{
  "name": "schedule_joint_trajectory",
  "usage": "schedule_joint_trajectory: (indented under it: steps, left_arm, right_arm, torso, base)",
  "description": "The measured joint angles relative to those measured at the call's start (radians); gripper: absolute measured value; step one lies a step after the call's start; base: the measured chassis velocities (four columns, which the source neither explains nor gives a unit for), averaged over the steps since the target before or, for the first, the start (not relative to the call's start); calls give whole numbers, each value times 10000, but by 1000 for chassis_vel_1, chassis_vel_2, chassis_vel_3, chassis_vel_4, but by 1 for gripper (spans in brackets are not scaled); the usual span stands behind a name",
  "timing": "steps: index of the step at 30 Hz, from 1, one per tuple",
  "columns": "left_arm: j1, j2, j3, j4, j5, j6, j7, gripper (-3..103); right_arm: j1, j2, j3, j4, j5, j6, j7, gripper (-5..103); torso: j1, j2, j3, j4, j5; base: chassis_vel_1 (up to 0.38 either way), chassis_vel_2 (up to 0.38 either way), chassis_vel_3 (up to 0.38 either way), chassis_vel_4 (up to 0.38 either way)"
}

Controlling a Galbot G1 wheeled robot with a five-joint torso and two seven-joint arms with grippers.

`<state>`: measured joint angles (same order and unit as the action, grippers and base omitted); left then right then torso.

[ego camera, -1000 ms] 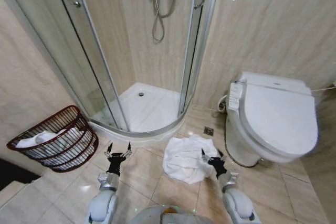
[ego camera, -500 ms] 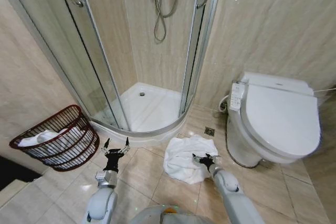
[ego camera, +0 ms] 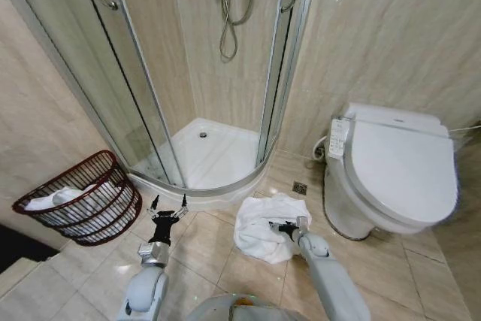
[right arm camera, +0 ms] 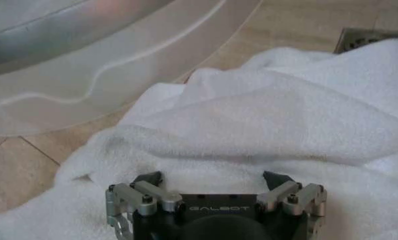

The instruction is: Discard the used towel into the hamper.

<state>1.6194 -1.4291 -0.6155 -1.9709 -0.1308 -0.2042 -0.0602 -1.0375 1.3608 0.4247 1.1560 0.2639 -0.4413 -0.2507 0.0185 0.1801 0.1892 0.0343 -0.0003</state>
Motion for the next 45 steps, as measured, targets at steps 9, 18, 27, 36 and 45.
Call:
schedule_joint_trajectory:
  steps: [9, 18, 27, 36, 45]
  left_arm:
    - [-144, -17, 61, -33, 54, -2, 110, 100]
    - [-284, 6, 123, -17, 96, 145, 164, 100]
    - [-304, -1, 202, -20, 133, 186, 253, 100]
    - [-231, -58, 255, -97, 272, 168, 264, 100]
    - [-300, -200, 465, -215, 373, 151, 226, 100]
  right_arm:
    - [215, 149, 84, -733, -56, 321, -208, 95]
    - [321, 142, 101, -1082, 124, 609, -142, 68]
    - [286, 101, 146, -1185, 220, 806, -133, 44]
    - [23, 58, 199, -875, 350, 1434, 104, 22]
    - [-1422, 22, 333, 2085, 65, 2460, 1157, 12]
  torso:
    - [-1, 0, -1, 0, 2]
    - [-2, 1, -1, 0, 2]
    - [-2, 1, -1, 0, 3]
    - [-1, 0, 0, 1, 6]
    - [-1, 0, -1, 1, 5]
  base:
    - [0, 0, 0, 0]
    - [0, 0, 0, 0]
    - [0, 0, 0, 0]
    - [0, 0, 0, 0]
    - [0, 0, 0, 0]
